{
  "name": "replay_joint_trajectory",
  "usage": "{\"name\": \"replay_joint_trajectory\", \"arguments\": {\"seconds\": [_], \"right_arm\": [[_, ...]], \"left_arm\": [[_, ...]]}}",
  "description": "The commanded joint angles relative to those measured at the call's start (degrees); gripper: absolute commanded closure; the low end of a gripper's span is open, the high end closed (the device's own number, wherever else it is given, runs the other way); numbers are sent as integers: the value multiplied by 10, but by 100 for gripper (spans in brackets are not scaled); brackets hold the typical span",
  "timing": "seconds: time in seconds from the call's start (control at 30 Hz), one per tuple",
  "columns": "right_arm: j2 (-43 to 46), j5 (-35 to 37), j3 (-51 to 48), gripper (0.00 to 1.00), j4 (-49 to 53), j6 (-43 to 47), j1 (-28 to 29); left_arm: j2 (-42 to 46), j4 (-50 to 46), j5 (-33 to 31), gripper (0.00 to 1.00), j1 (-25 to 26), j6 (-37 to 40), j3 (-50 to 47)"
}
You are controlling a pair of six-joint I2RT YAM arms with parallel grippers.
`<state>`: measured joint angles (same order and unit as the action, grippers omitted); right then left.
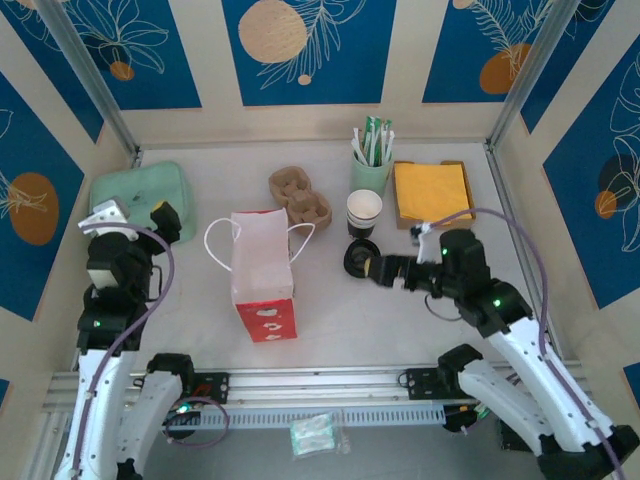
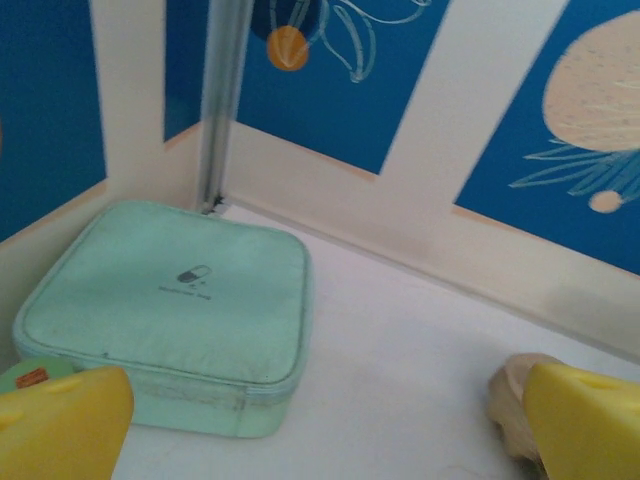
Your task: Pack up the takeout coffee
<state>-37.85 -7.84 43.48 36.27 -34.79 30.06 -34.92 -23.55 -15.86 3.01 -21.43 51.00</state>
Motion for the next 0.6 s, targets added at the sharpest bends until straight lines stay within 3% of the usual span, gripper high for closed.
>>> {"name": "replay_joint_trajectory", "arguments": {"seconds": [0.0,0.17,0.3,0.47,0.57], "right_arm": [[9,45,-39,2,84,-35,101],[-30,146,-100,2,24,-95,294],[-104,229,-122,1,-68,-118,405],[-210,300,-123,1,-201,-113,490],[-269,314,-112,1,-261,-99,499]], "left_arm": [[-27,-82,83,1,-2,-14,57],[-67,-97,137,0,-1,-22,110],[-77,-88,152,1,-1,-36,115],[-81,-77,158,1,-1,-45,113],[-81,-76,156,1,-1,-47,110]]}}
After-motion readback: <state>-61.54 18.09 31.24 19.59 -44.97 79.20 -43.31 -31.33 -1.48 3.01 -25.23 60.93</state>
